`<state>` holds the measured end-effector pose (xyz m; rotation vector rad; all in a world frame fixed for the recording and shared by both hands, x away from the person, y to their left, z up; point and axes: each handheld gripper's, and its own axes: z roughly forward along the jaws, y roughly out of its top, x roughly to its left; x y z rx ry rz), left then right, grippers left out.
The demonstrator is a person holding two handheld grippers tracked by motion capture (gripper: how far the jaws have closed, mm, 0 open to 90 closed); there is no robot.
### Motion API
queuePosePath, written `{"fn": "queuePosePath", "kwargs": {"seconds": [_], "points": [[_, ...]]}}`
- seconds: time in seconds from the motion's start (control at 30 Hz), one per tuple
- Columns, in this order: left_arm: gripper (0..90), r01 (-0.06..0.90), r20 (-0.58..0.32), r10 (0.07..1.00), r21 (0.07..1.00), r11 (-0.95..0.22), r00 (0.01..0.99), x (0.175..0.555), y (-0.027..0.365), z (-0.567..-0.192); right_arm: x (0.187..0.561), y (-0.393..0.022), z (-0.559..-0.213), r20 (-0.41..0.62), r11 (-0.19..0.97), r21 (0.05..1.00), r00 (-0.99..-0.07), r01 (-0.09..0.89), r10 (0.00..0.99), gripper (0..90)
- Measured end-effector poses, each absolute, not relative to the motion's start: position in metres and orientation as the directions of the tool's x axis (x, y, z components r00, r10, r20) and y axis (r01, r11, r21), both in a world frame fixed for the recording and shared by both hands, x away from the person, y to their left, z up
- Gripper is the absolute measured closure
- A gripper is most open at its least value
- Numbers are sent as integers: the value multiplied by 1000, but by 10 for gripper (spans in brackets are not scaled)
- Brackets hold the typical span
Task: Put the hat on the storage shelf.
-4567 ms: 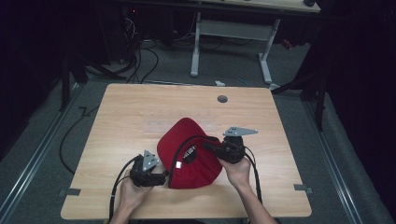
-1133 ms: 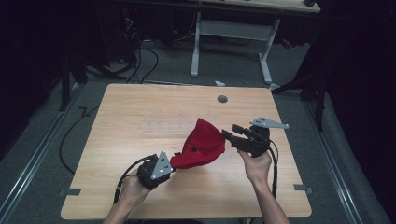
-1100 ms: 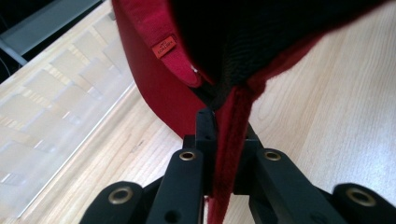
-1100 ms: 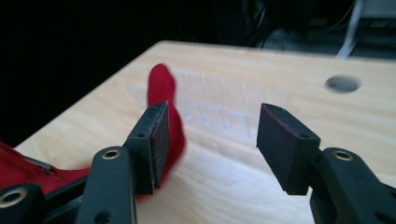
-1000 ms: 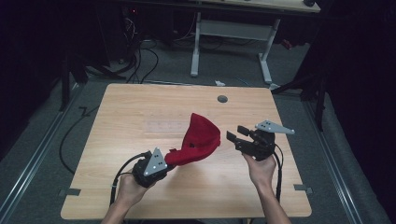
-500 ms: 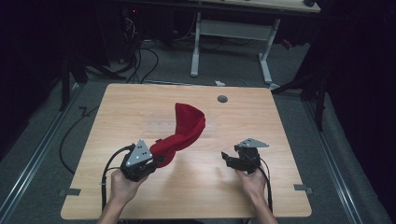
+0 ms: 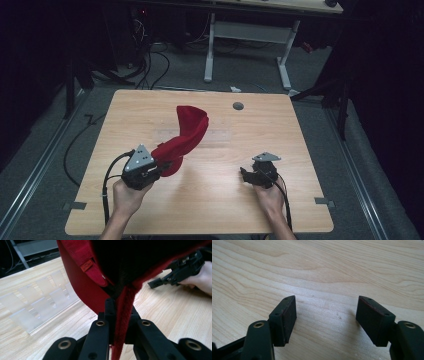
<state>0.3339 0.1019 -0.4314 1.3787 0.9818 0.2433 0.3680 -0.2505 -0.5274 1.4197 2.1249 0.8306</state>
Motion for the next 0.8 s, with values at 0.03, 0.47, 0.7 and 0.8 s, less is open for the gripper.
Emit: {"fn": "queuePosePath", "kwargs": {"seconds": [0.03, 0.47, 0.7, 0.8], "points": [[853, 386, -437, 671, 892, 237, 598, 335, 103, -431, 368, -252, -529, -19, 273, 702, -365, 658, 931, 327], [853, 384, -482, 676, 871, 305, 557, 344, 118, -422, 367, -254, -531, -19, 257, 721, -353, 643, 935, 321], [853, 370, -494, 678, 867, 334, 545, 349, 118, -407, 367, -254, -531, -17, 257, 721, -354, 644, 935, 319], [853, 368, -490, 680, 869, 330, 546, 350, 117, -402, 367, -254, -531, -17, 257, 721, -354, 644, 935, 319]]}}
